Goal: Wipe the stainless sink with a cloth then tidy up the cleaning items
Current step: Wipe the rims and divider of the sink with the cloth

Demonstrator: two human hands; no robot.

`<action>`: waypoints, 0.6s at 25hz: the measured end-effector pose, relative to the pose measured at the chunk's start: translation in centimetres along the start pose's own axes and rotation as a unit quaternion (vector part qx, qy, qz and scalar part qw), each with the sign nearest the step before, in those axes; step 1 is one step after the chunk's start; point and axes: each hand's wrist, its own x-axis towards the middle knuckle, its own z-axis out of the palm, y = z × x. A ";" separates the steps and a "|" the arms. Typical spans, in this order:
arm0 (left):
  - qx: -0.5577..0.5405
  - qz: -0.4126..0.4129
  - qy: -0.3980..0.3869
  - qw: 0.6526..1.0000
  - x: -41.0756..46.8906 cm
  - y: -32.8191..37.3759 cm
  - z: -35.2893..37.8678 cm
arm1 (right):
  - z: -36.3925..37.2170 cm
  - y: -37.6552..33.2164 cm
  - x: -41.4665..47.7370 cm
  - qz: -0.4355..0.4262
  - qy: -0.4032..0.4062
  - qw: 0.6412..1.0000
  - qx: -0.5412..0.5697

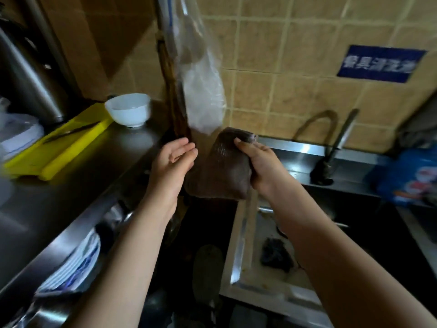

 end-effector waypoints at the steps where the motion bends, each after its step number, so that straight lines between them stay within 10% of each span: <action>1: -0.003 -0.009 -0.018 1.000 -0.6 -0.6 1.5 | -1.6 -0.2 -0.7 -0.010 0.018 1.000 0.005; 15: 0.029 -0.085 -0.186 0.978 -13.5 -11.9 25.8 | -30.6 -4.9 -12.8 -0.019 0.236 0.971 0.039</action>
